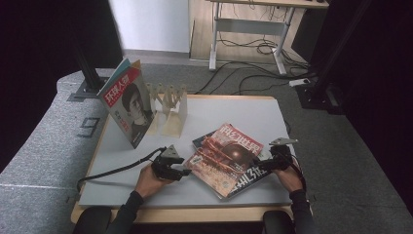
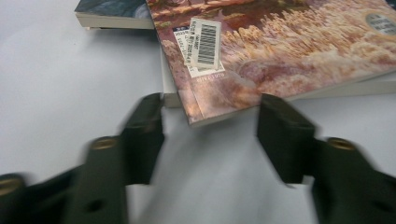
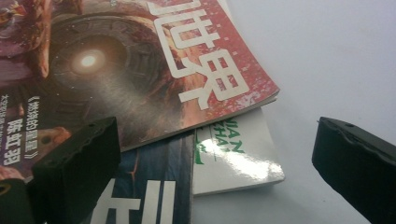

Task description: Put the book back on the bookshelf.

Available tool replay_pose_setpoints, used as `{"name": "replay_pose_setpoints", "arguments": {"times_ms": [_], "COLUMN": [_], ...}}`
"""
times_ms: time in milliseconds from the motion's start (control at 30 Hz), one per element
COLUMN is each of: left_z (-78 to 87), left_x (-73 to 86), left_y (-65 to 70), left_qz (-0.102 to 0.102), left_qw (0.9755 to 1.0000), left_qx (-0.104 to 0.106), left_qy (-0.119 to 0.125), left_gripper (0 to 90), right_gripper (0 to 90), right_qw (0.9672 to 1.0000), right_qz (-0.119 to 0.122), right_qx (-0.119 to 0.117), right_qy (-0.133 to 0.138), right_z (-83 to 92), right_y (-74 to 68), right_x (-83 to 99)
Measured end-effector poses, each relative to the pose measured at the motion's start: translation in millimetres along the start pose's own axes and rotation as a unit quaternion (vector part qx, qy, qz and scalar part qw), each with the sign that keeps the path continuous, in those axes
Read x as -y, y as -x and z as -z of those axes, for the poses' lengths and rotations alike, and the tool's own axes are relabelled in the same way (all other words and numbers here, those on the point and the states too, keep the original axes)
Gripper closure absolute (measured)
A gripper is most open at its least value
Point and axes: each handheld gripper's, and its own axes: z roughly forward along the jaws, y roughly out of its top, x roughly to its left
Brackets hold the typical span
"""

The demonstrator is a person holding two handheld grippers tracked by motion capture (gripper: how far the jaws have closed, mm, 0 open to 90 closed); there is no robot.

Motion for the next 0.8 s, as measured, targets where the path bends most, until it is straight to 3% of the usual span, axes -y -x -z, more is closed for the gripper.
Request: {"name": "replay_pose_setpoints", "arguments": {"times_ms": [67, 167, 533, 800], "left_z": [0.1, 0.1, -7.3, -15.0], "left_x": [1.1, 1.1, -1.4, -10.1], "left_y": [0.3, 0.3, -1.8, 1.4], "left_qz": [-0.004, -0.005, 0.016, 0.008], "left_qw": [1.0, 1.0, 0.9996, 0.9998], "left_qx": [0.004, 0.002, 0.017, 0.014], "left_qy": [-0.002, -0.002, 0.015, 0.008], "left_gripper": [55.7, 57.7, 58.7, 58.1], "right_gripper": [1.0, 1.1, 0.0, 0.0], "right_qw": [1.0, 1.0, 0.9999, 0.9992], "right_qz": [0.001, -0.001, -0.007, -0.027], "right_qx": [-0.001, -0.001, -0.007, -0.02], "right_qy": [0.0, -0.001, -0.009, -0.022], "right_z": [0.0, -0.1, -3.9, -15.7], "right_y": [-0.2, 0.6, 5.7, 21.4], "right_x": [0.1, 0.4, -2.3, -10.3]}}
